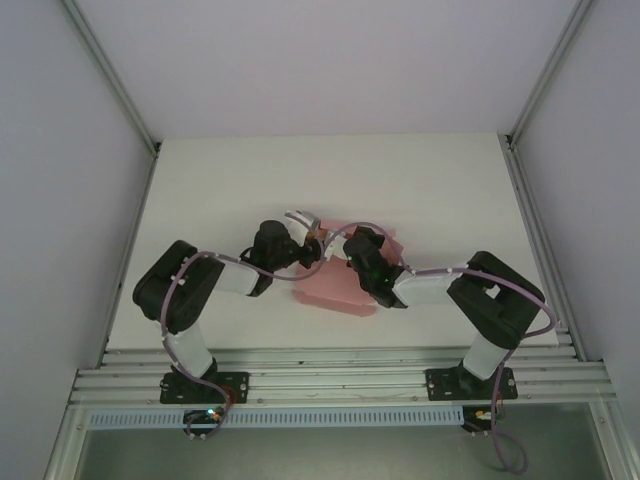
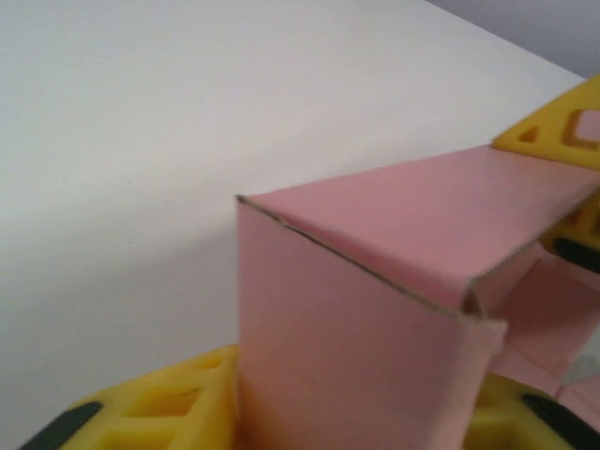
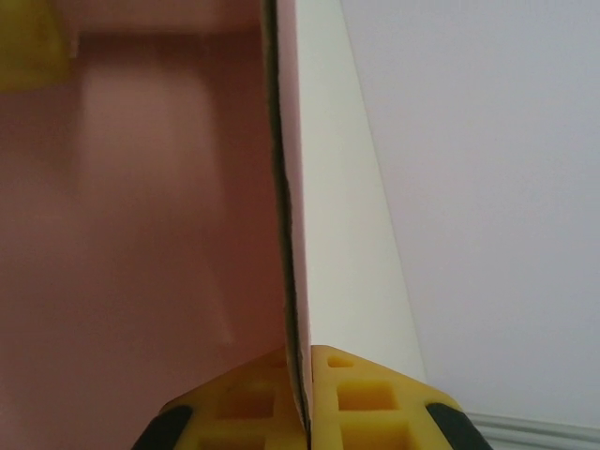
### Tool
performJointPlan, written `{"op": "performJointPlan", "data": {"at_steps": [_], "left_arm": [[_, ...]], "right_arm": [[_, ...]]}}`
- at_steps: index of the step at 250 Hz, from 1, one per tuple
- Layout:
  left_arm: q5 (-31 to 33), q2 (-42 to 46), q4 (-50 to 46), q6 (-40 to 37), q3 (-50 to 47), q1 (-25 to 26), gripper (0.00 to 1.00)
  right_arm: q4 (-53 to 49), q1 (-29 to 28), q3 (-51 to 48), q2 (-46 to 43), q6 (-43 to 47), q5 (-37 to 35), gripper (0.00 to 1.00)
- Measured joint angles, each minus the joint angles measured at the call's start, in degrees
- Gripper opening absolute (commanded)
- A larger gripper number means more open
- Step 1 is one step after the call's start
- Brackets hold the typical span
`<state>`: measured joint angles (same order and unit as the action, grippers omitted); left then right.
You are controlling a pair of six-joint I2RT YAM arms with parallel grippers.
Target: Assemble paper box
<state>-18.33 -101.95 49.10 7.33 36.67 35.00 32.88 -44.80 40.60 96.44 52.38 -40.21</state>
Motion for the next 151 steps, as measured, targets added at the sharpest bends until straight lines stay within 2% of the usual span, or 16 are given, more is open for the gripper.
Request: {"op": "performJointPlan", "data": {"at_steps": [19,50,70,79,124,151], "left_arm": [[0.46,0.0,0.0,-0.66,0.02,0.17,0.29],[1.44,-0.02,-0.07,-1.6,0.09,0.44,0.12],[2.25,-0.48,-0.33,-2.03,0.09,0.42,0.0],[2.49,-0.74,-0.22,-2.16,0.09,0.37,0.0],[3.23,-1.99,2.91,-2.01,-0.46,0.26,0.0],[3.54,-3.04,7.1,-2.01,-1.88,0.33,0.0]], "right_arm": [[-1.9,0.0,0.0,-0.98,-1.51,0.57,0.03],[-5.81,-0.02,-0.31,-3.52,-4.68,2.56,0.14],[-7.41,-0.55,-0.5,-5.9,-6.95,4.96,0.26],[-8.02,-0.85,-0.5,-7.06,-7.74,5.86,0.33],[-11.32,-1.11,-0.87,-13.07,-13.86,9.46,0.51],[-14.05,-0.59,-1.79,-17.92,-19.04,12.35,0.57]]}}
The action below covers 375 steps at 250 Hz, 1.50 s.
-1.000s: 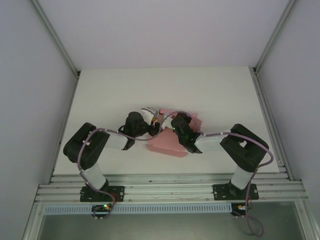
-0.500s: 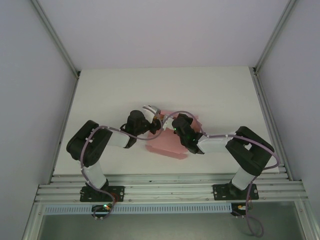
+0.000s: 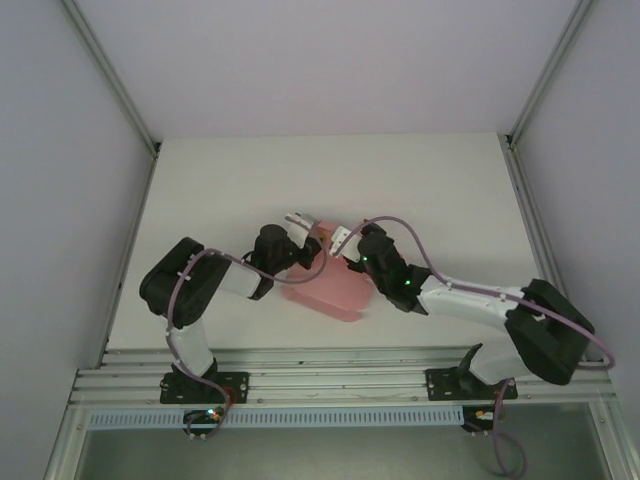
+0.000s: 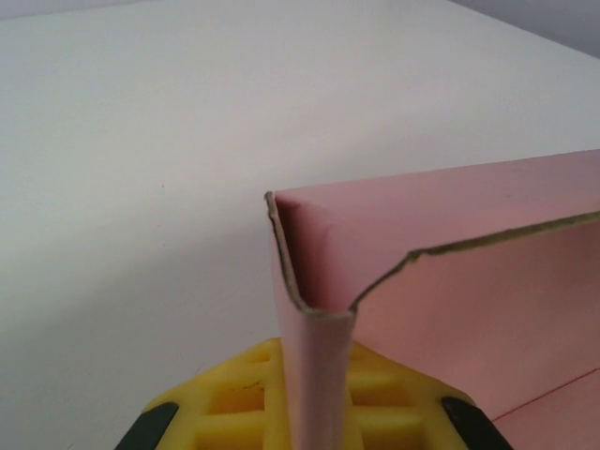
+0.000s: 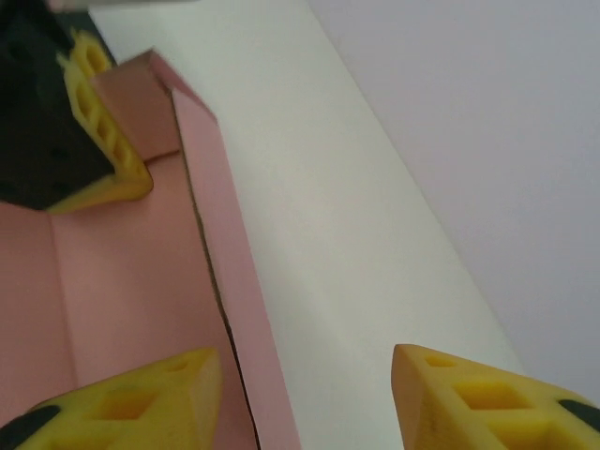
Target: Assemble paper box
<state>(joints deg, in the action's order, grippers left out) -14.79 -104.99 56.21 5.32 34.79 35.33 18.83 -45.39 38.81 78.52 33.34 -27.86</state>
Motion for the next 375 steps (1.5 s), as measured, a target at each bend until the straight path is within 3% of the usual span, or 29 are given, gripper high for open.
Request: {"op": "performJointPlan", "data": {"at_steps": [48,98,138,189,217,253,342,362,375], "left_arm": [[1.62,-1.6,4.59,-0.48,-1.4,0.87,0.0],[3.76,-3.02,8.74,-2.49,-1.4,2.97,0.03],[5.6,-5.03,11.8,-3.45,-1.4,4.0,0.04],[6.58,-5.88,14.1,-4.13,-1.68,4.46,0.08],[6.97,-5.88,14.78,-4.13,-2.67,4.68,0.16],[7.56,-5.7,15.04,-4.9,-4.24,5.14,0.35],[11.19,2.6,5.95,-5.18,-7.02,5.64,0.43],[11.32,4.61,3.85,-5.18,-7.02,5.64,0.42],[11.72,5.33,2.69,-5.2,-7.02,5.73,0.36]], "right_arm": [[-7.67,6.05,2.62,-6.25,-15.15,7.43,0.63],[-20.76,15.58,16.61,-3.17,-31.19,19.04,0.61],[-27.78,15.89,24.17,4.42,-34.16,25.92,0.51],[-34.77,15.89,24.98,12.81,-35.36,31.32,0.48],[-35.17,15.89,24.98,13.92,-36.04,32.96,0.46],[-35.32,15.87,24.98,14.34,-37.07,34.18,0.41],[-32.83,12.66,21.31,12.52,-40.74,30.93,0.41],[-32.48,12.31,20.5,11.74,-41.2,30.21,0.41],[-32.35,12.22,20.24,11.52,-41.31,29.68,0.41]]}}
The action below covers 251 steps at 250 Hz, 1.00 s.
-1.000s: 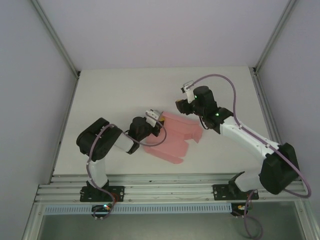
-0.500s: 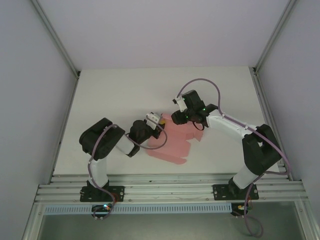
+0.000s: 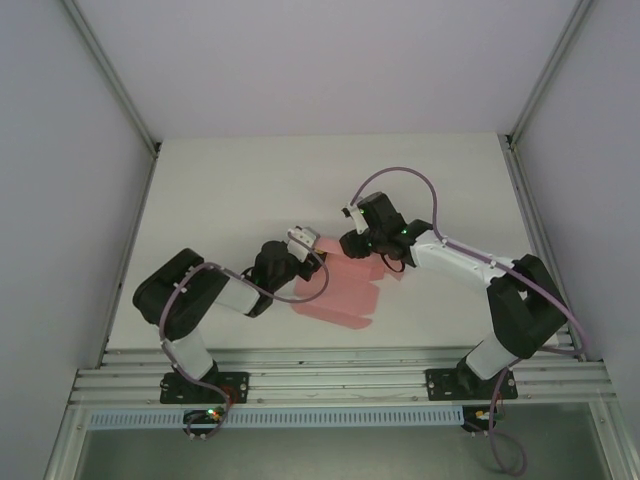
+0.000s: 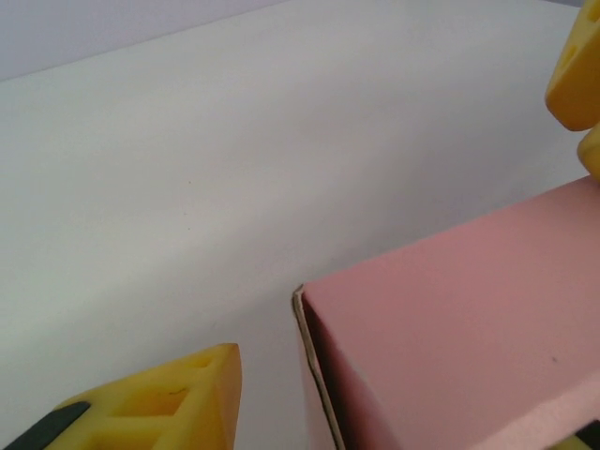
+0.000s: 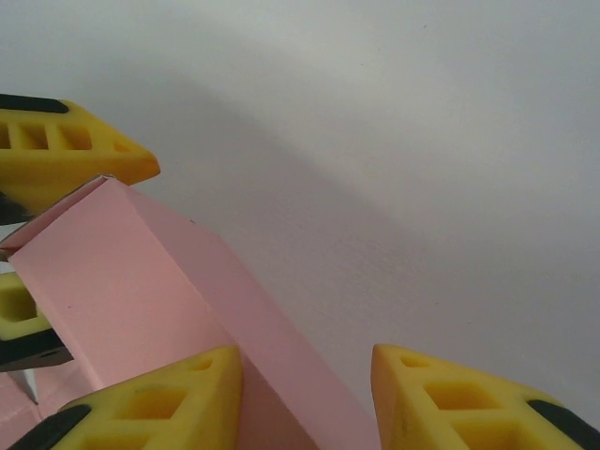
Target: Assemble paper box
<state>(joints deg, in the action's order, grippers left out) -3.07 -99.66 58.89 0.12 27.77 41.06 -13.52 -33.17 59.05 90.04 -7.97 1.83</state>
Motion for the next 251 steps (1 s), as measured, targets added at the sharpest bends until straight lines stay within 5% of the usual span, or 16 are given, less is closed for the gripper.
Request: {"op": "performJointPlan", "data": {"at_steps": [67,125,236,251], "left_arm": [[1.27,0.17,-5.55,-0.44,1.27,0.5,0.32],[5.05,-0.39,-7.21,-0.07,2.01,1.7,0.0],[15.45,-6.27,-7.13,1.25,9.2,4.26,0.0],[15.47,-6.27,-7.04,1.4,9.14,4.24,0.16]], "right_arm": [[0.52,0.0,-0.2,-0.02,-0.22,-1.2,0.4],[0.52,-0.15,-0.2,-0.02,-1.05,-0.94,0.4],[1.27,-0.37,-0.28,0.0,-4.7,-1.86,0.4],[1.25,-0.44,-0.28,0.02,-5.55,-1.86,0.4]]}}
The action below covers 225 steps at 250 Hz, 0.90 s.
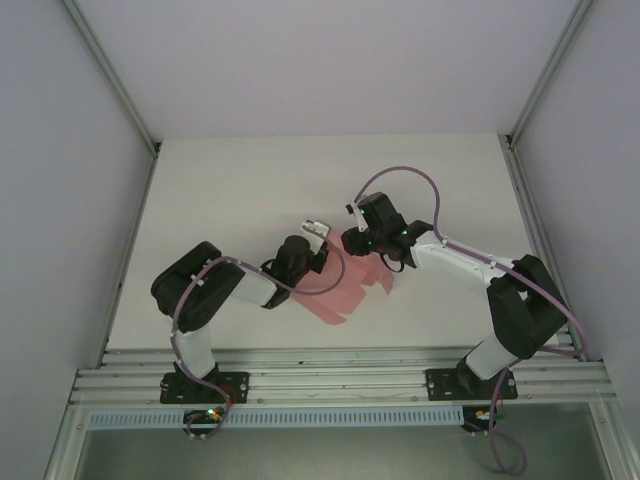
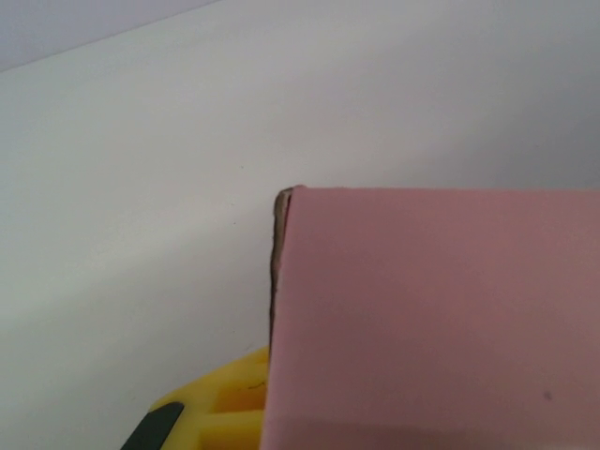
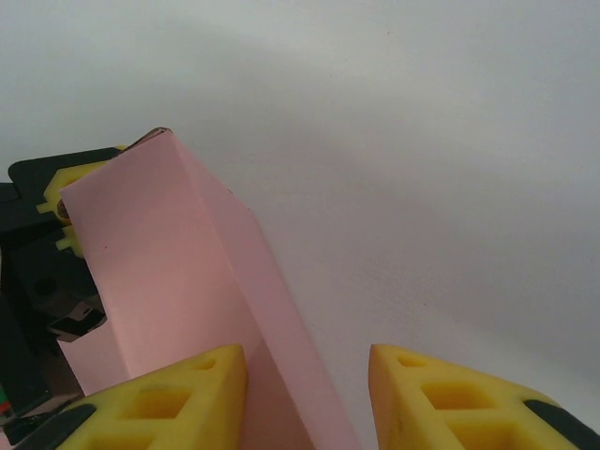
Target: Assemble paper box
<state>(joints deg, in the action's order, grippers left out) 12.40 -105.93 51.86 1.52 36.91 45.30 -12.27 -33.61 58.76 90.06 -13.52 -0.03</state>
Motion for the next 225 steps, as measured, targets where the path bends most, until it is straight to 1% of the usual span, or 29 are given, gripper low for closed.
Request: {"op": "performJointPlan", "data": {"at_steps": [30,51,74,83,94,115,124,135,150,164,225], "left_arm": [[-0.48,0.09,1.42,-0.46,-1.97,-0.35,0.33],[-0.79,0.96,0.7,-0.55,-4.09,-0.76,0.43],[-1.42,3.08,-1.16,-0.94,-5.38,-1.05,0.5],[-1.64,4.02,-1.81,-1.07,-5.49,-1.09,0.5],[-1.73,5.22,-2.21,-1.11,-5.55,-1.09,0.47],[-1.92,6.64,-2.1,-1.16,-5.66,-1.14,0.46],[-1.95,6.75,-2.01,-1.16,-5.68,-1.16,0.45],[-2.12,6.73,-2.1,-1.18,-5.68,-1.31,0.41],[-2.38,6.6,-2.21,-1.14,-5.64,-1.92,0.4],[-3.43,6.19,-2.05,-1.07,-5.44,-2.75,0.38],[-8.15,3.5,1.25,-1.14,-4.44,-4.35,0.38]], "right_arm": [[-0.57,-0.37,0.0,0.02,-0.74,0.0,0.4],[-0.81,-0.61,0.0,0.02,-1.33,-0.02,0.4],[-1.03,-0.7,0.0,0.02,-1.68,-0.11,0.39],[-1.03,-0.7,0.0,0.02,-1.73,-0.26,0.39],[-1.07,-0.7,0.0,0.02,-1.73,-0.46,0.39],[-1.05,-0.7,0.0,0.02,-1.7,-0.68,0.39],[-1.07,-0.7,0.0,0.02,-1.73,-0.7,0.39],[-1.07,-0.7,0.0,0.02,-1.7,-0.74,0.39],[-1.07,-0.7,0.0,0.0,-1.7,-0.85,0.39],[-1.07,-0.7,0.0,0.0,-1.7,-0.85,0.39],[-1.05,-0.68,0.0,0.0,-1.68,-0.9,0.39]]}}
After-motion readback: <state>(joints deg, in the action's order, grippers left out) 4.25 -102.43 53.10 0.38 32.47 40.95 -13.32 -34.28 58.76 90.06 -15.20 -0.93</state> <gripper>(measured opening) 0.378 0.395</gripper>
